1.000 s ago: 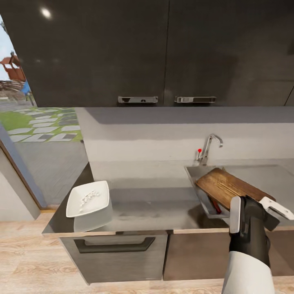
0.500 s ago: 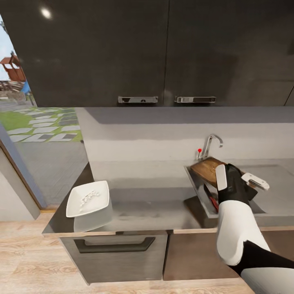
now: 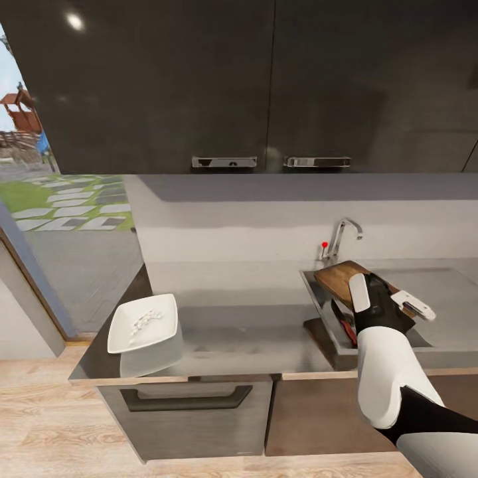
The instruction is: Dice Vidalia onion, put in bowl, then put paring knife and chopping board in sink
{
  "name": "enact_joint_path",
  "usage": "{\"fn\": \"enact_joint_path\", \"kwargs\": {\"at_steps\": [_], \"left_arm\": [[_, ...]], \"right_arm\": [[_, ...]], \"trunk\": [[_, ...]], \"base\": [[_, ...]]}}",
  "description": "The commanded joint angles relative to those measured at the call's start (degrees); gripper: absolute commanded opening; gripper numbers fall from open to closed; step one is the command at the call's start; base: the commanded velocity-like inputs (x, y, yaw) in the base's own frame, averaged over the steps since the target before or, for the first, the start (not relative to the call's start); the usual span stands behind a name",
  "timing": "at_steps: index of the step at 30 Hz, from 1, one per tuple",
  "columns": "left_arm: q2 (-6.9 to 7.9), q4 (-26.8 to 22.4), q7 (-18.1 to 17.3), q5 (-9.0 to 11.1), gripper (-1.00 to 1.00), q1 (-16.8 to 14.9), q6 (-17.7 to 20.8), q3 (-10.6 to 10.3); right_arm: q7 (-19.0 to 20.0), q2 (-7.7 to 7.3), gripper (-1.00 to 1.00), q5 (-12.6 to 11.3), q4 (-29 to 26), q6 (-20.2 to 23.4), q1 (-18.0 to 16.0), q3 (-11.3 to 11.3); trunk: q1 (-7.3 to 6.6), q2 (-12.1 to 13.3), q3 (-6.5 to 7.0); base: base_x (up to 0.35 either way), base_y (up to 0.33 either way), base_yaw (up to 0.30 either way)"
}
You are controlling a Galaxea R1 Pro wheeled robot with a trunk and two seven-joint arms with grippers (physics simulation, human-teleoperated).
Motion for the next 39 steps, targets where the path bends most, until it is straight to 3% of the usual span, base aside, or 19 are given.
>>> {"fn": "enact_joint_path", "kwargs": {"at_steps": [1,6,18,20,23,25,39], "left_arm": [[0.05,-0.1,0.4,0.6,1.0,0.0,-0.2,-0.3],[0.05,-0.1,0.4,0.6,1.0,0.0,-0.2,-0.3],[0.03,-0.1,0.4,0.6,1.0,0.0,-0.2,-0.3],[0.04,-0.1,0.4,0.6,1.0,0.0,-0.2,-0.3],[0.03,-0.1,0.4,0.6,1.0,0.0,-0.2,-0.3],[0.04,-0.1,0.4,0.6,1.0,0.0,-0.1,-0.3],[0.02,-0.1,0.4,0.6,1.0,0.0,-0.1,-0.3]], "right_arm": [[-0.6,0.09,-1.0,-0.6,-0.1,0.4,-0.1,-0.1],[-3.3,0.24,-1.0,-1.7,-0.3,0.0,-0.1,-0.1],[-3.7,0.2,-1.0,-1.7,0.0,-1.2,-0.1,-1.1],[-3.7,0.09,-1.0,-1.7,0.0,-1.2,-0.1,-3.0],[-3.3,0.01,-1.0,-1.5,0.0,-1.3,-0.1,-8.4],[-3.2,0.01,-1.0,-1.5,0.0,-1.3,-0.1,-9.7],[-3.0,0.16,-1.0,-1.3,0.2,-1.3,0.0,-10.7]], "trunk": [[0.04,-0.1,-0.12],[0.04,-0.1,-0.12],[0.04,-0.1,-0.83],[0.04,-0.1,-1.01],[0.04,-0.1,-1.28],[0.04,-0.1,-1.47],[0.04,-0.1,-2.75]], "base": [[0.0,0.0,0.0],[0.129,0.023,0.0],[0.109,0.031,0.0],[0.002,0.0,0.0],[0.0,0.0,0.0],[0.0,0.0,0.0],[0.116,0.0,0.0]]}}
